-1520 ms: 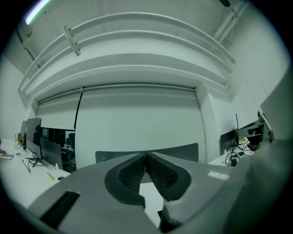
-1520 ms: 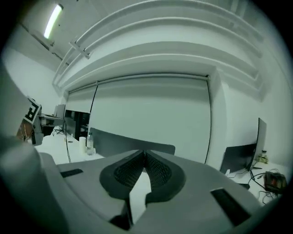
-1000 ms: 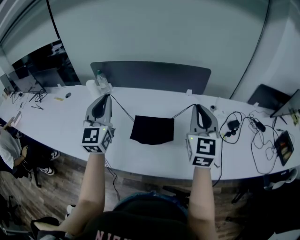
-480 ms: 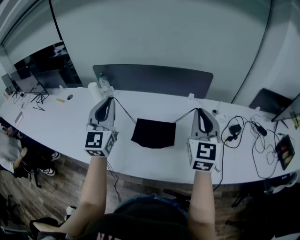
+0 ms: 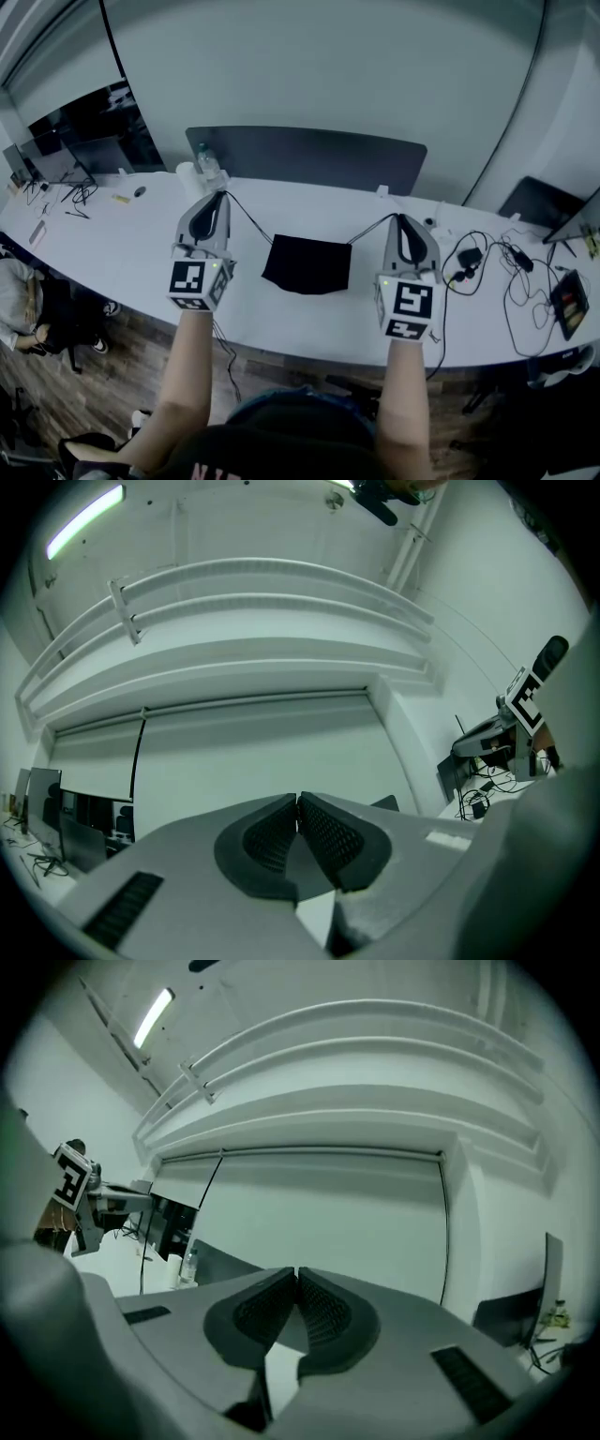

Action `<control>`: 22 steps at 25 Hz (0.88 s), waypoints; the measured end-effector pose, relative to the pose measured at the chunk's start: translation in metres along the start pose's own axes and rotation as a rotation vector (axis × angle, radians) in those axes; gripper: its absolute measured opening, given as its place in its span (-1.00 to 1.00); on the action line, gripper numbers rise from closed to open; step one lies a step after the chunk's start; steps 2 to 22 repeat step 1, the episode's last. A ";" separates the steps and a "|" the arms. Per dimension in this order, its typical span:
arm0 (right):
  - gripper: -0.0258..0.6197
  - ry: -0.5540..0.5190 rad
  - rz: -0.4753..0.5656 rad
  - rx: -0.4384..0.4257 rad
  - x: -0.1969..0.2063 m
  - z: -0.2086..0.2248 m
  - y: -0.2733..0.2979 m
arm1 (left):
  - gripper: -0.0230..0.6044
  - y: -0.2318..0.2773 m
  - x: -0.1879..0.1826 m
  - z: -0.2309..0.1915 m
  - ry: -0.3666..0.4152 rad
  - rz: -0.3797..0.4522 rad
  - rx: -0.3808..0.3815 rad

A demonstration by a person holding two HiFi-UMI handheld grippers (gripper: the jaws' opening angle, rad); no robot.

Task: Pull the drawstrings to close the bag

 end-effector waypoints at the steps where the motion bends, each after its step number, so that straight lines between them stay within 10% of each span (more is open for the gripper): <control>1: -0.90 -0.001 0.001 0.000 0.000 0.000 0.000 | -0.88 0.000 0.000 0.000 0.000 0.001 0.001; 22: -0.90 -0.001 0.001 0.000 0.000 0.000 0.000 | -0.88 0.000 0.000 0.000 0.000 0.001 0.001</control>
Point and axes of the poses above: the fingertips, and each gripper's own axes: y forward along the fingers, z to its right, x out of its underside, the point moved 3 cm from there along -y, backward along the fingers, and after that the axes turned 15 degrees about z, right-handed, at the moved point
